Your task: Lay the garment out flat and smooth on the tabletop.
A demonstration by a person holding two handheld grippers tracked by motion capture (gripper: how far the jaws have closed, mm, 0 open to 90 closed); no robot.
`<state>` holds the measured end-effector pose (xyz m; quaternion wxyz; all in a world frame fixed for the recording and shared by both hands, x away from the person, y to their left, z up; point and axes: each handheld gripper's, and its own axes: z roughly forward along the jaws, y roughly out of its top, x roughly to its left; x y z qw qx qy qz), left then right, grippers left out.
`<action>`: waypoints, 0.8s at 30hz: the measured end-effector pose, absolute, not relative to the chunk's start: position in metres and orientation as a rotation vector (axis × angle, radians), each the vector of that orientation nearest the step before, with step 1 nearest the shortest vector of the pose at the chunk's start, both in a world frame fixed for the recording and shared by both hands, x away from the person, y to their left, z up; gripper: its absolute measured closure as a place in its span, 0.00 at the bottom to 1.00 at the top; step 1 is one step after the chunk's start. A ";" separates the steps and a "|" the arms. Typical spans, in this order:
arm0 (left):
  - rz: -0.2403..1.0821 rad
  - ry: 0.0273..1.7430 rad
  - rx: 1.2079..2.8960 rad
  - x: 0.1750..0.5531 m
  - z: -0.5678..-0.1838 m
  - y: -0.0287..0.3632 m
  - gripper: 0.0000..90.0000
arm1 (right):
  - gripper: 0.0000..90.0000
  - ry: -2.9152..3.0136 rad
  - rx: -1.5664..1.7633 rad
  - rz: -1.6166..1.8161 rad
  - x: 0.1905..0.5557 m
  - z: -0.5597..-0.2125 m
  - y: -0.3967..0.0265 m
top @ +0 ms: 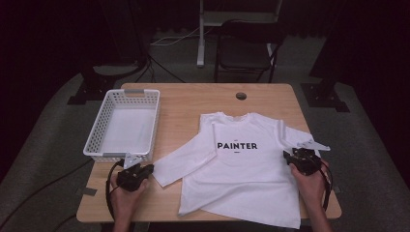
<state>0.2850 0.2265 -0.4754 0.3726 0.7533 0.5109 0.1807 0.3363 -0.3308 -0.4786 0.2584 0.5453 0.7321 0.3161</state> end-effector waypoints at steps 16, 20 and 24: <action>0.467 1.318 1.908 0.277 -0.477 0.231 0.98 | 0.62 1.985 1.478 0.856 0.336 -0.479 -0.331; 0.466 1.321 1.906 0.276 -0.477 0.231 0.98 | 0.62 1.985 1.478 0.856 0.336 -0.479 -0.331; 0.465 1.322 1.906 0.275 -0.477 0.232 0.98 | 0.62 1.985 1.478 0.856 0.336 -0.479 -0.331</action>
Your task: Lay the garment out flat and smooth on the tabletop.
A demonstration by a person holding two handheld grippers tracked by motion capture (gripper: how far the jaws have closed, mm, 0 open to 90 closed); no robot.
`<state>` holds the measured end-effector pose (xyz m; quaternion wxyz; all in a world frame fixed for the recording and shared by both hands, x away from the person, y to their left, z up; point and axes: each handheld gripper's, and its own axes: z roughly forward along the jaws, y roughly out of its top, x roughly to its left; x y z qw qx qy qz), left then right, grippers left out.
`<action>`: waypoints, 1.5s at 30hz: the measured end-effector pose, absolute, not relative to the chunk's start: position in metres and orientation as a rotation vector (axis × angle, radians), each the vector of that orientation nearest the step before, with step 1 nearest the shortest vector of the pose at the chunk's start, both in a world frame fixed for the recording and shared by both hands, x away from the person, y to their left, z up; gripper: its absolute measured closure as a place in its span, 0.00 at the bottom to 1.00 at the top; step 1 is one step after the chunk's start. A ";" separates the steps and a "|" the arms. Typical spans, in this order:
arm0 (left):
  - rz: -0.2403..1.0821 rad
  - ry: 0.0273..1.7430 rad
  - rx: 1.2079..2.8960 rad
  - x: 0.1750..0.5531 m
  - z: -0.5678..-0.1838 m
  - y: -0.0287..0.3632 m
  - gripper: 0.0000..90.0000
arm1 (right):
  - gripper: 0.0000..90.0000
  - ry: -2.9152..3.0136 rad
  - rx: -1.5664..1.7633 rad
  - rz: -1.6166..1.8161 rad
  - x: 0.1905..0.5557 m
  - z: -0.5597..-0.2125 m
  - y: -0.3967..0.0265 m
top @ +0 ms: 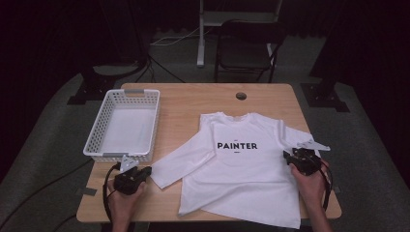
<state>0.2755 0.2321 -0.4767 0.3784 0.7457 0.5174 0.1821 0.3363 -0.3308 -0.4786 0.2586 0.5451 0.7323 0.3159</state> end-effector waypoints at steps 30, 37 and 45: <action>0.465 1.349 1.882 0.271 -0.477 0.242 0.98 | 0.62 1.984 1.479 0.857 0.336 -0.479 -0.331; 0.462 1.360 1.877 0.271 -0.477 0.246 0.98 | 0.62 1.985 1.478 0.856 0.336 -0.479 -0.331; 0.467 1.372 1.872 0.270 -0.477 0.250 0.98 | 0.62 1.985 1.479 0.856 0.336 -0.479 -0.331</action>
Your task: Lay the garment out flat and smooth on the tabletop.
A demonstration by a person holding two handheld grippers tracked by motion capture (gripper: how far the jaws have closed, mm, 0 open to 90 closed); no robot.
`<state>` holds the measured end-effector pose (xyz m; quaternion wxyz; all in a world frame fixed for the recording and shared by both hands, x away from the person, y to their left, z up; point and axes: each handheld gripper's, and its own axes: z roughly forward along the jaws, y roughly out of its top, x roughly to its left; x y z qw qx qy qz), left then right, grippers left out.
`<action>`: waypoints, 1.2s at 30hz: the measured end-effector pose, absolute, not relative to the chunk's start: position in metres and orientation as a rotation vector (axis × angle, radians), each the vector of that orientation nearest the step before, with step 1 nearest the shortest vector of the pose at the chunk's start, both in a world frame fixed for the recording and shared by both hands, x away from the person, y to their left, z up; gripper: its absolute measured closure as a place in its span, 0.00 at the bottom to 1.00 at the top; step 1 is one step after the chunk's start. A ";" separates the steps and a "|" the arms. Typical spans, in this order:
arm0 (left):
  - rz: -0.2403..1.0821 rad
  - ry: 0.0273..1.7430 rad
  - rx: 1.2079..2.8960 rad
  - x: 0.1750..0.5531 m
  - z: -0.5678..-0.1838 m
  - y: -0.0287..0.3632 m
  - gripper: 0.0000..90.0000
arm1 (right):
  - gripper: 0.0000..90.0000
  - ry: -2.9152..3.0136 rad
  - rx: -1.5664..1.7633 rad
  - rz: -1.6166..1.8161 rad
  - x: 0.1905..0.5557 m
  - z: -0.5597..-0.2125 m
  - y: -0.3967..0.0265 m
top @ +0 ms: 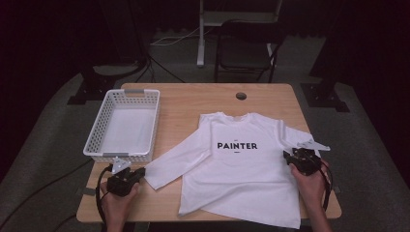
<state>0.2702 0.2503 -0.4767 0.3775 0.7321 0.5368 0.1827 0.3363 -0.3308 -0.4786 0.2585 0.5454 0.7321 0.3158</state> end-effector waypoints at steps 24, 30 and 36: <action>0.484 1.389 1.863 0.265 -0.477 0.261 0.98 | 0.62 1.984 1.478 0.856 0.336 -0.479 -0.331; 0.484 1.390 1.865 0.265 -0.477 0.261 0.98 | 0.62 1.984 1.478 0.856 0.336 -0.479 -0.331; 0.488 1.391 1.864 0.265 -0.477 0.261 0.98 | 0.62 1.984 1.478 0.856 0.336 -0.479 -0.331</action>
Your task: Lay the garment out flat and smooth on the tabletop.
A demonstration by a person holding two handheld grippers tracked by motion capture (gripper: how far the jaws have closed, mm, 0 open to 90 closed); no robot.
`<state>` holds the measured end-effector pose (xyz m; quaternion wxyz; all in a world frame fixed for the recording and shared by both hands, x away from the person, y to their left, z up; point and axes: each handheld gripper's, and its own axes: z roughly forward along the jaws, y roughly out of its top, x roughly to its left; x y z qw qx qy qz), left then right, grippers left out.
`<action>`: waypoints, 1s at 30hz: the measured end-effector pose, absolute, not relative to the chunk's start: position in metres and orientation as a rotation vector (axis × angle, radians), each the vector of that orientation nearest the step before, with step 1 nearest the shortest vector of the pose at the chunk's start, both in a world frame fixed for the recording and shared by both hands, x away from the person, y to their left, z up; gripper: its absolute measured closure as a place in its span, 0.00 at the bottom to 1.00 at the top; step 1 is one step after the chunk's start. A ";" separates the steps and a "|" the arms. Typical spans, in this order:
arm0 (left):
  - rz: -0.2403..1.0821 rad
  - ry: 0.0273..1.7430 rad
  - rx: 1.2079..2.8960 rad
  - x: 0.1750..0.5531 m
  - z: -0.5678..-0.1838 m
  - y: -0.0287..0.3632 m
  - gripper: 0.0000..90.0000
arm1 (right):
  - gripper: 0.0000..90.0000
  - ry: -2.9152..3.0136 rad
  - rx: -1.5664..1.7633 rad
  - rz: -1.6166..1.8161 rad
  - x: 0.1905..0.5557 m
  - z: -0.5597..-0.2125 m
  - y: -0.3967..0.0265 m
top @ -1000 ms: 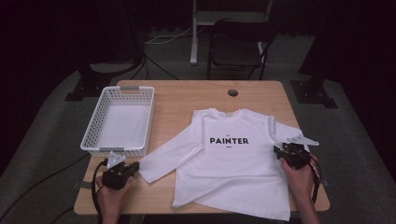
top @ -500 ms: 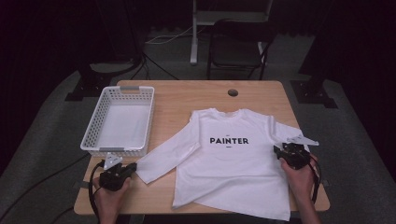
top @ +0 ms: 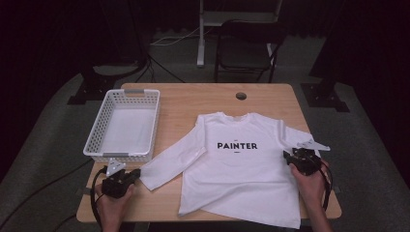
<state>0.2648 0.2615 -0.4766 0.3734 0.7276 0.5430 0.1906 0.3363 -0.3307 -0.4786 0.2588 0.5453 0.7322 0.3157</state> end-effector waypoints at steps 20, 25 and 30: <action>0.499 1.400 1.854 0.263 -0.477 0.264 0.98 | 0.62 1.983 1.477 0.855 0.336 -0.479 -0.331; 0.503 1.402 1.856 0.263 -0.477 0.266 0.98 | 0.62 1.983 1.478 0.855 0.336 -0.479 -0.331; 0.503 1.408 1.847 0.262 -0.477 0.268 0.98 | 0.62 1.984 1.478 0.855 0.336 -0.479 -0.331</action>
